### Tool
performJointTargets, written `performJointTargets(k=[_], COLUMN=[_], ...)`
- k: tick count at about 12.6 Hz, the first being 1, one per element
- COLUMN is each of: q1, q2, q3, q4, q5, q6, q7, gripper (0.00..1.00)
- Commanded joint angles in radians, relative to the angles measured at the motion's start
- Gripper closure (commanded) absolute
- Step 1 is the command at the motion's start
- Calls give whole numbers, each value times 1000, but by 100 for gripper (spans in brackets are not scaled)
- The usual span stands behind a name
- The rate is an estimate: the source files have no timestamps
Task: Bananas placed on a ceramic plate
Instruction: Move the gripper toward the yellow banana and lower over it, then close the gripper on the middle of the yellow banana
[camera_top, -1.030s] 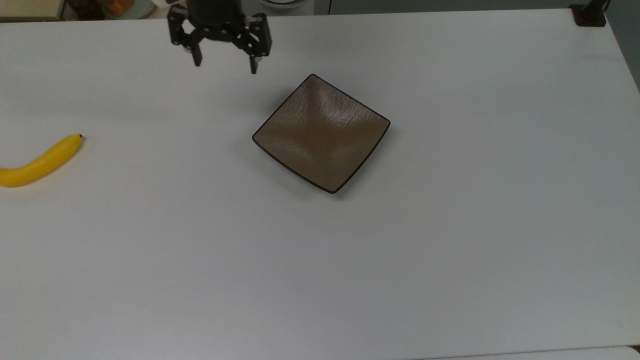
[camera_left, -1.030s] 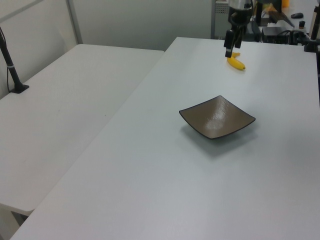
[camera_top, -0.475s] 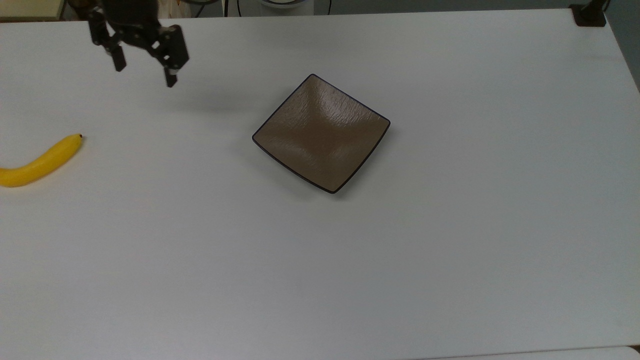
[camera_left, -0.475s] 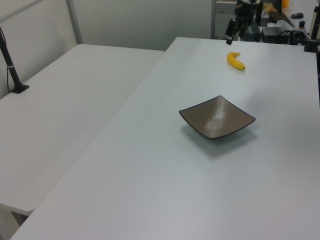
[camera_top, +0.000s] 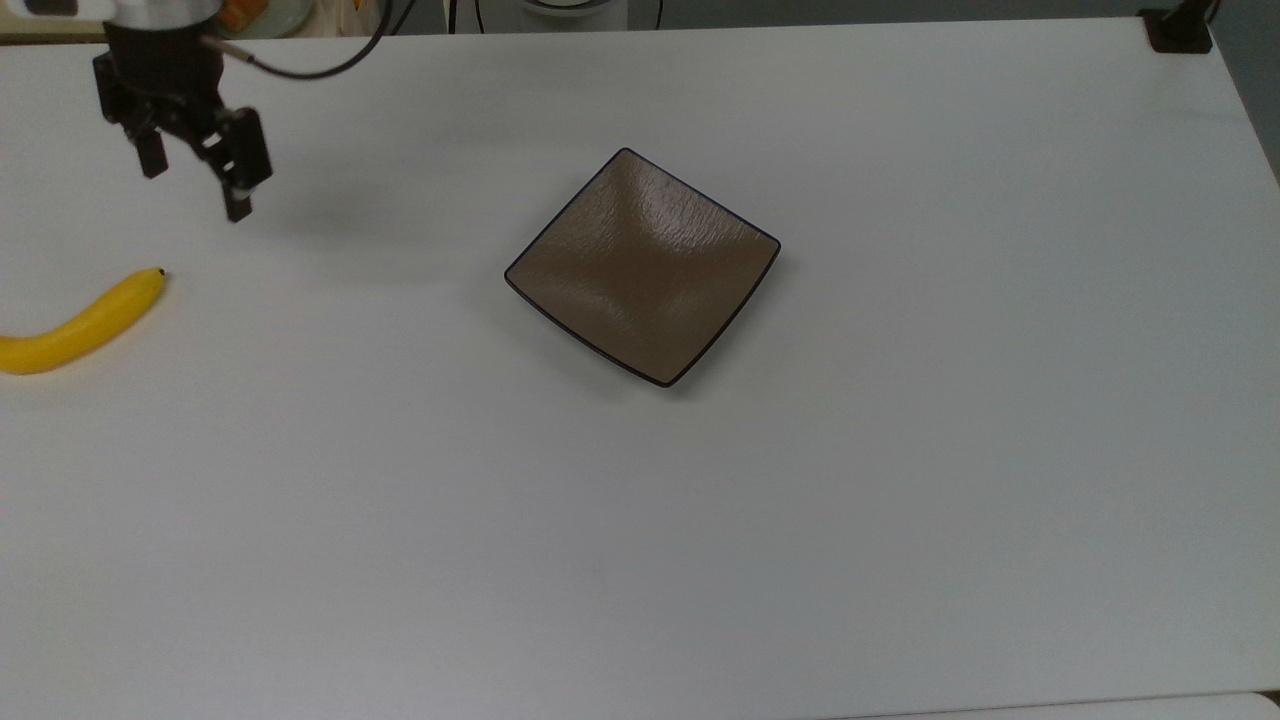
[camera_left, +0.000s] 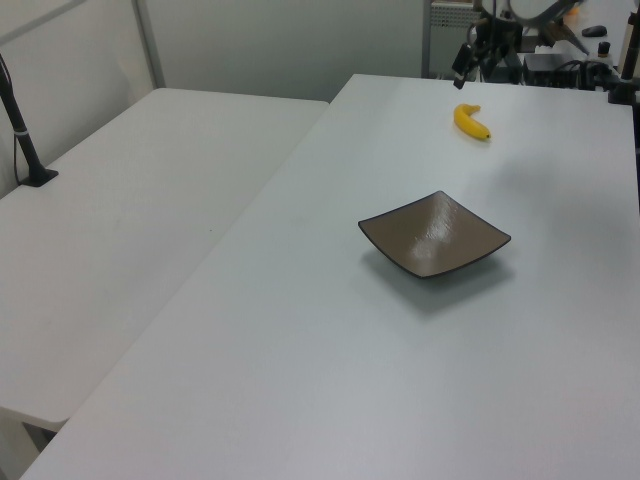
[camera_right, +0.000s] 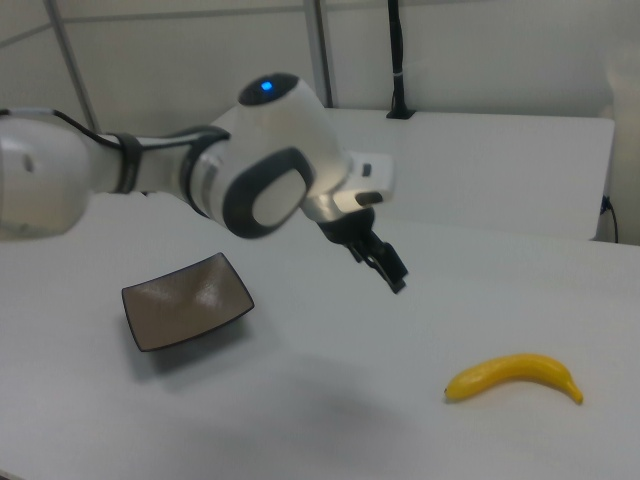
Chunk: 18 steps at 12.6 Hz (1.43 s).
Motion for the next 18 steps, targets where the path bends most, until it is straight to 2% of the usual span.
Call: performJointTargets(k=[1,5,9,16,18], q1=[-51,-88,-163,-189,-191], q2=[125,245,394,512,523], q3=[-1,-1,12,11,12], q4=[47,77,211,300,304], q5=[11,8,5,-6,-4], q6=[152,283,314,321,320], q7=[112,225,236,227,229], gripper=[0,0,0,0,8])
